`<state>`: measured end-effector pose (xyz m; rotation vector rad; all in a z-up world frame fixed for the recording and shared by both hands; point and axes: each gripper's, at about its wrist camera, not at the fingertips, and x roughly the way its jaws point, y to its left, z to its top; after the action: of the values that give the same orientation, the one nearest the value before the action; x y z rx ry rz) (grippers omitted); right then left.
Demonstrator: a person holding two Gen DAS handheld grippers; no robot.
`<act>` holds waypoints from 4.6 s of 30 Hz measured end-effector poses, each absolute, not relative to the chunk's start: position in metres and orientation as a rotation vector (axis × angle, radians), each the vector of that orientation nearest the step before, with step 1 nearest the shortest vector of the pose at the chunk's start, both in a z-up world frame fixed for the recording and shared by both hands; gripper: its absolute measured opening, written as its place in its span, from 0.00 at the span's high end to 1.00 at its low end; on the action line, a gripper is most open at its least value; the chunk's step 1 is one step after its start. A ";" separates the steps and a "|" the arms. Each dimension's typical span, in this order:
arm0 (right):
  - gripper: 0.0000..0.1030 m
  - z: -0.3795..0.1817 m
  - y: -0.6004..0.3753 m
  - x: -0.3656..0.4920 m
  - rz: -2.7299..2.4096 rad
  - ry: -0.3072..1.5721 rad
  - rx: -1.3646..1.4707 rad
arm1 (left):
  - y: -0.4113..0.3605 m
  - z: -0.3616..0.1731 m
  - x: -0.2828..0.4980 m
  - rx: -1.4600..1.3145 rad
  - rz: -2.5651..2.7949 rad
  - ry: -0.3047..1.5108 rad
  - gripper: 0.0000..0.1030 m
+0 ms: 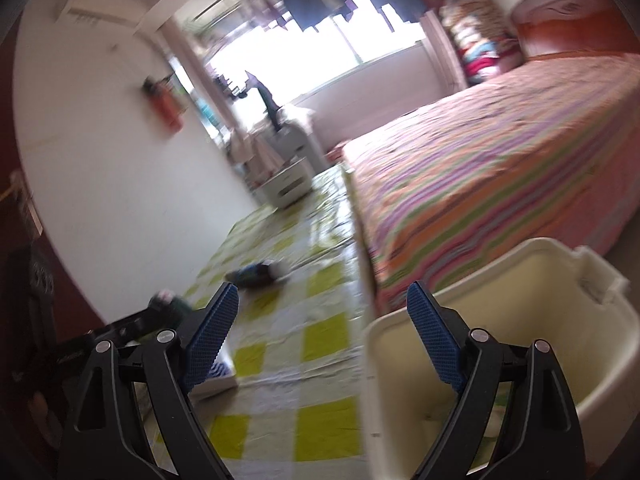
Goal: Collect trash
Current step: 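Grasp the blue bottle on the table with the right tool, then grasp the green plush toy with the left tool while the right tool holds the bottle, then open the right tool over the cream bin while the left tool holds the plush toy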
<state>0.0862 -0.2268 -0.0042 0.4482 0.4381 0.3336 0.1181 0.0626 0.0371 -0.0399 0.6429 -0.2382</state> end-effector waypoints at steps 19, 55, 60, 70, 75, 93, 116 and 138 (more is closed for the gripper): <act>0.18 0.046 -0.019 0.226 0.856 0.687 -0.313 | 0.177 0.047 0.124 -0.145 -0.087 0.646 0.24; 0.54 0.015 0.008 0.312 0.816 0.873 -0.267 | 0.256 0.045 0.138 -0.233 0.052 0.678 0.24; 0.55 0.050 -0.052 0.222 0.853 0.678 -0.039 | 0.239 0.041 0.159 -0.204 0.009 0.719 0.24; 0.55 0.055 -0.114 0.141 0.899 0.541 0.202 | 0.206 0.019 0.230 -0.001 0.039 0.866 0.24; 0.55 0.042 -0.114 0.149 0.906 0.563 0.242 | 0.207 0.009 0.240 0.058 0.112 0.841 0.24; 0.54 0.033 -0.106 0.150 0.922 0.568 0.288 | 0.236 0.002 0.237 -0.044 0.147 0.813 0.39; 0.54 0.040 -0.166 0.142 0.736 0.468 0.372 | 0.165 0.061 0.182 -0.114 -0.042 0.622 0.44; 0.54 0.019 -0.270 0.092 0.381 0.384 0.461 | 0.017 0.060 0.153 0.015 -0.361 0.614 0.44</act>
<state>0.0924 -0.2704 0.0193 0.4615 0.3841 0.3812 0.1525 0.0169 0.0604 0.0145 0.6142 -0.3614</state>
